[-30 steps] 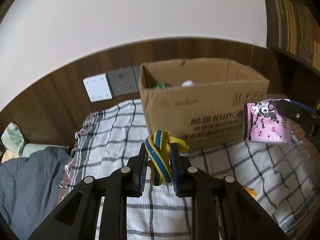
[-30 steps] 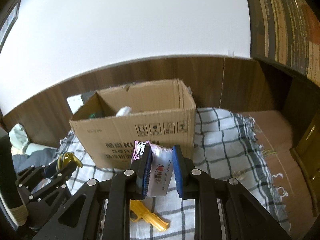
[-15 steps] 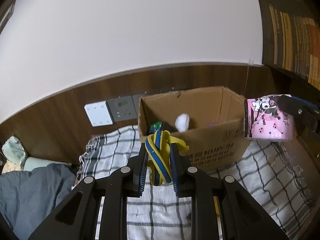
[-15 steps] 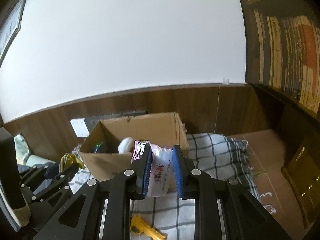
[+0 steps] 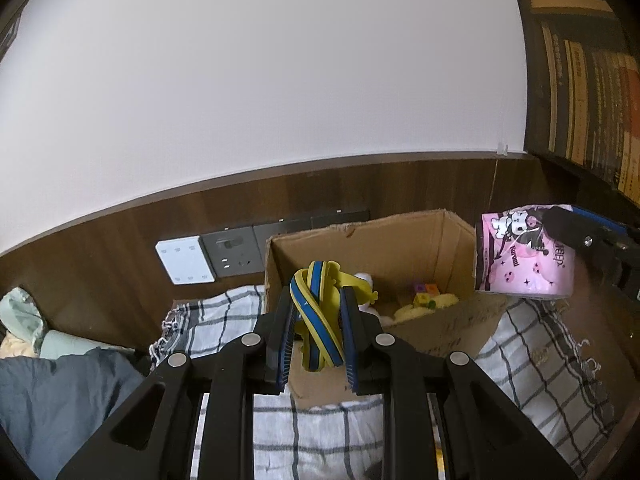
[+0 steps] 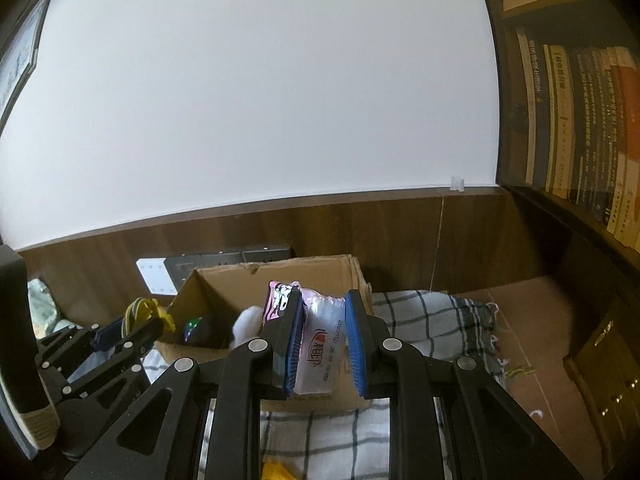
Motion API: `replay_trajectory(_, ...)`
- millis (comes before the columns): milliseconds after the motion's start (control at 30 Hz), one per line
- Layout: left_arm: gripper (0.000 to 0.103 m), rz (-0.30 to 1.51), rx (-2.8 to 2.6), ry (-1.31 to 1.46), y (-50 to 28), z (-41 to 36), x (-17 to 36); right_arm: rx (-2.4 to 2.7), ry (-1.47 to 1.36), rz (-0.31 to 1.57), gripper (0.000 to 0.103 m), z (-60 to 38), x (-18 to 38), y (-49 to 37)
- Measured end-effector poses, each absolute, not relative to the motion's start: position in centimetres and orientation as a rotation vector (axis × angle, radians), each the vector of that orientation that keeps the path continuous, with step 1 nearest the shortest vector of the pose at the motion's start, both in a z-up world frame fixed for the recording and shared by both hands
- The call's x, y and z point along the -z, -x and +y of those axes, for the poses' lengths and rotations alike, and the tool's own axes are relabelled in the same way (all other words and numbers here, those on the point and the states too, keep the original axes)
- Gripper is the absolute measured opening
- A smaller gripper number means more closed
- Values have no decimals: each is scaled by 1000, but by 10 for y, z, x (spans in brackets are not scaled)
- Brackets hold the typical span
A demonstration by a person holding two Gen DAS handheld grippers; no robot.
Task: Organize objects
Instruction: 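Lift the clip with the left gripper while the right gripper carries the pink box to the box, then open both grippers to drop the clip and pink box into the cardboard box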
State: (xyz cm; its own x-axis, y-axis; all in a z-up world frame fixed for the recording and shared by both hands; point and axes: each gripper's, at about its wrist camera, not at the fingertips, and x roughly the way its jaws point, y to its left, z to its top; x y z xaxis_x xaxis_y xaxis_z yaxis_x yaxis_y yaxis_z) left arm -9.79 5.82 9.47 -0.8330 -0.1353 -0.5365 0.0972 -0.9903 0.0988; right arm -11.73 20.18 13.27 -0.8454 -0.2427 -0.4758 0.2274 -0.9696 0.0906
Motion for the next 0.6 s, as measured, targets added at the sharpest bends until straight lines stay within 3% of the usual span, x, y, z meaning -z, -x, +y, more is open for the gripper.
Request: replay_trajectory(600, 23, -82, 2916, -923, 156, 54, -83, 2770, -805, -54, 23, 190, -114, 172)
